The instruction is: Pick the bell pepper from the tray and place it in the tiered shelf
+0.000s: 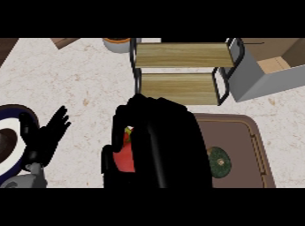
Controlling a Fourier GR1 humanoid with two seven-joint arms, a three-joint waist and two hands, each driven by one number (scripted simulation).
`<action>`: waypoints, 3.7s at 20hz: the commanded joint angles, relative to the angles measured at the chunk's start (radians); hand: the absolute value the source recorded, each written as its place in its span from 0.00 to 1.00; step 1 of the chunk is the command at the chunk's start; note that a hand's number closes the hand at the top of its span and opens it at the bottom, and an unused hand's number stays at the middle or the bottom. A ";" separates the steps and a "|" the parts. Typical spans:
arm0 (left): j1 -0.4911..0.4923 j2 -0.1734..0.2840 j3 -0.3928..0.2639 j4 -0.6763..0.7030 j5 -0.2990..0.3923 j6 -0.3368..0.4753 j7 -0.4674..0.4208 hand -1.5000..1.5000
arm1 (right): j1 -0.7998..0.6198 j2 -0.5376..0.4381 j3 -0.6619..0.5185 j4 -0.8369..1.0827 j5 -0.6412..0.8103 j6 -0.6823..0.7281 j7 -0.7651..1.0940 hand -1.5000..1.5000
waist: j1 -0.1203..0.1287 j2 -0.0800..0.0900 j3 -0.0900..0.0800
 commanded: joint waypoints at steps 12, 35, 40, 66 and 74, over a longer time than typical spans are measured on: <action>0.014 -0.032 -0.025 -0.038 -0.016 0.025 0.014 0.50 | -0.356 -0.053 -0.537 0.165 -0.124 0.240 0.060 1.00 | 0.003 0.007 0.001; 0.003 -0.062 -0.028 0.002 -0.040 0.040 -0.030 0.50 | -0.428 -0.199 -0.699 0.698 -0.158 0.195 -0.421 1.00 | 0.008 0.012 0.001; 0.017 -0.005 -0.001 -0.056 0.012 -0.025 0.047 0.50 | -0.507 -0.200 -0.706 0.886 -0.111 0.128 -0.513 1.00 | 0.016 0.013 0.001; 0.012 -0.025 -0.008 -0.033 -0.031 0.005 0.006 0.50 | -0.521 -0.148 -0.940 0.931 -0.260 -0.120 -0.585 0.00 | 0.011 0.011 0.001; -0.013 -0.019 0.014 0.011 -0.016 -0.003 0.004 0.50 | -0.539 -0.170 -1.063 0.868 -0.366 -0.240 -0.571 0.00 | 0.004 0.010 0.001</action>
